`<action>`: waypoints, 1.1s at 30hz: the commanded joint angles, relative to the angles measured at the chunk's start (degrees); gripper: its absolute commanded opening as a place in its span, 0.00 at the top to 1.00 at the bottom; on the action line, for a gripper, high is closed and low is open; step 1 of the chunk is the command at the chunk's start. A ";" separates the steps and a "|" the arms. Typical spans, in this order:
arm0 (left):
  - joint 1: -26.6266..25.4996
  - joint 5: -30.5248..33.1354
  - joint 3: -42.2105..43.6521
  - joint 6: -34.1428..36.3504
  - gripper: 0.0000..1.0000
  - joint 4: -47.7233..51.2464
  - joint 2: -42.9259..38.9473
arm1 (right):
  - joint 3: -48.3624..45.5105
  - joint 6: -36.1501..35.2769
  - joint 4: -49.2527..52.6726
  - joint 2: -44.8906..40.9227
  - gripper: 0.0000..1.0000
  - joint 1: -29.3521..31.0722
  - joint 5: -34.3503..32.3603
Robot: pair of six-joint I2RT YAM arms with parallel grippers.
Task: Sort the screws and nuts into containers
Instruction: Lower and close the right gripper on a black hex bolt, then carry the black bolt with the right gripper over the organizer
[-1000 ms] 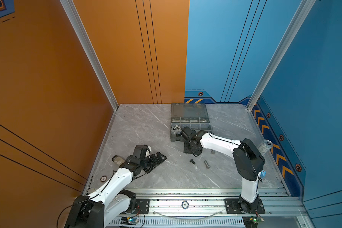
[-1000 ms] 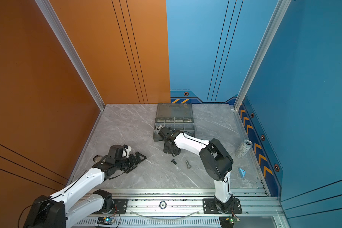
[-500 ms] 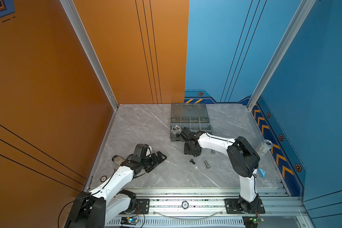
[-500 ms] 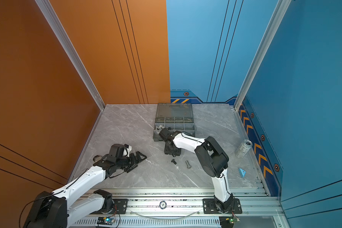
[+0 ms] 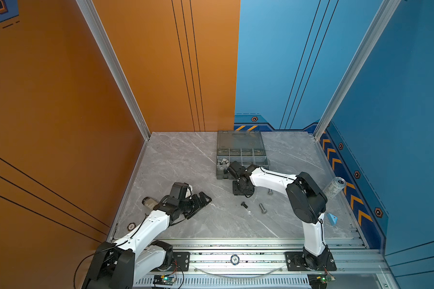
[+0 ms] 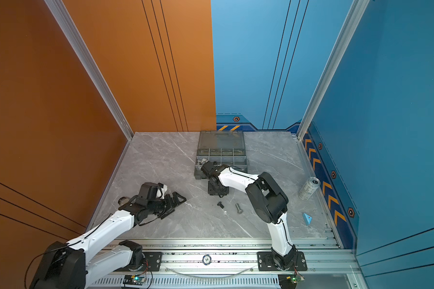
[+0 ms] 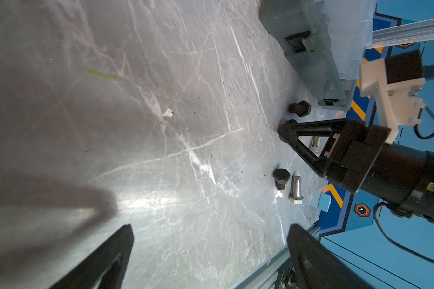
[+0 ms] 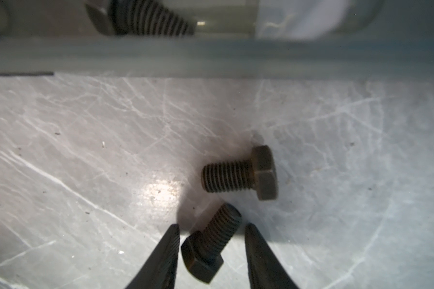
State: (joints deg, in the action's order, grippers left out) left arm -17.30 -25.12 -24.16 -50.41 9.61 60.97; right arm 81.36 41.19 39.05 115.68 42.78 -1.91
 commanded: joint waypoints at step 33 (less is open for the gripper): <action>-0.50 0.06 -0.74 0.50 0.02 -1.17 1.08 | -4.57 -3.69 3.37 -4.88 0.92 -0.73 -5.21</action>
State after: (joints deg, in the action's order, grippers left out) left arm -17.32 -25.15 -24.14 -50.41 8.38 61.65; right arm 77.87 38.87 39.64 113.36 42.35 -5.26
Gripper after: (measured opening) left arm 0.976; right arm 0.256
